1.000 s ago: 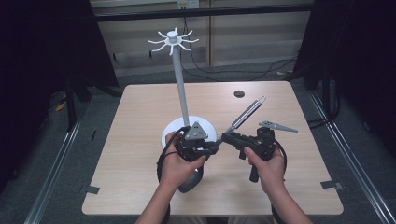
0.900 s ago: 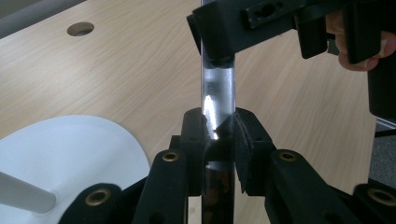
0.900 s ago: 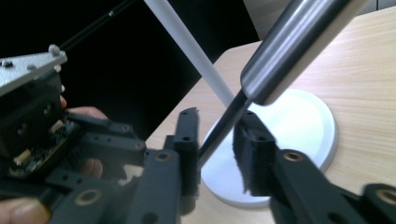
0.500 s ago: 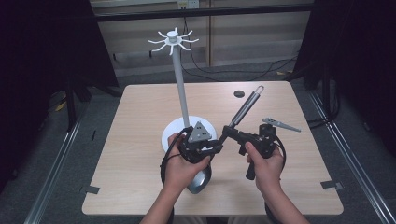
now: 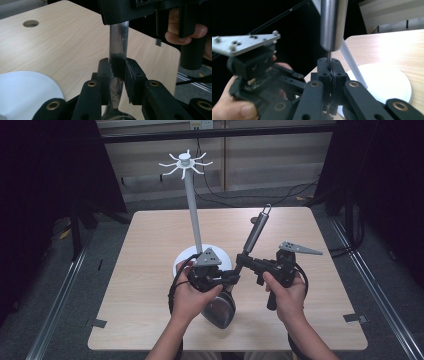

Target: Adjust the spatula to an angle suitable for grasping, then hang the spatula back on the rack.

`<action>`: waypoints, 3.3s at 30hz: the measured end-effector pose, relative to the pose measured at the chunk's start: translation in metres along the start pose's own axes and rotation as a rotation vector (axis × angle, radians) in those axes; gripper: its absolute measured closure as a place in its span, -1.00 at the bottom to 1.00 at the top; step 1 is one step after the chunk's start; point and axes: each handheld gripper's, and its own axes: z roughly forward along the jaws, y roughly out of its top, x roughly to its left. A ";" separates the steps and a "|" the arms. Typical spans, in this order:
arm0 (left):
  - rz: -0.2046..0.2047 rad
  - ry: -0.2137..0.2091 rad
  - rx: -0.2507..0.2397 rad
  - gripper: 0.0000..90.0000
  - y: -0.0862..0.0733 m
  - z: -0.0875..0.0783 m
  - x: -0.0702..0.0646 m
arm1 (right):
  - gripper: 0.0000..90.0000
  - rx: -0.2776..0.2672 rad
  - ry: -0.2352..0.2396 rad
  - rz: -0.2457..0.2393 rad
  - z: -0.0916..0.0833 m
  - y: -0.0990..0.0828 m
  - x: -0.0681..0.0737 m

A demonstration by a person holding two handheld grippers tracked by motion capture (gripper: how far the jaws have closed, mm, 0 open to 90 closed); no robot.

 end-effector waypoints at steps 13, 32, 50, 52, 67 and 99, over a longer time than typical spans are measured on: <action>-0.039 -0.230 -0.065 0.74 -0.001 -0.004 0.020 | 0.98 0.050 0.084 -0.128 0.001 0.015 0.009; -0.077 -0.281 -0.134 0.80 0.000 -0.017 0.024 | 0.97 0.061 0.174 -0.218 0.015 0.029 0.019; -0.064 -0.192 -0.161 0.85 0.001 -0.037 0.031 | 0.92 0.075 0.208 -0.270 0.038 0.040 0.027; -0.069 -0.188 -0.168 0.86 0.002 -0.039 0.032 | 0.92 0.075 0.209 -0.278 0.040 0.042 0.028; -0.081 -0.152 -0.200 0.91 0.012 -0.050 0.043 | 0.86 0.059 0.233 -0.280 0.058 0.059 0.028; -0.069 -0.054 -0.187 0.91 0.012 -0.049 0.059 | 0.78 0.028 0.211 -0.246 0.079 0.059 0.017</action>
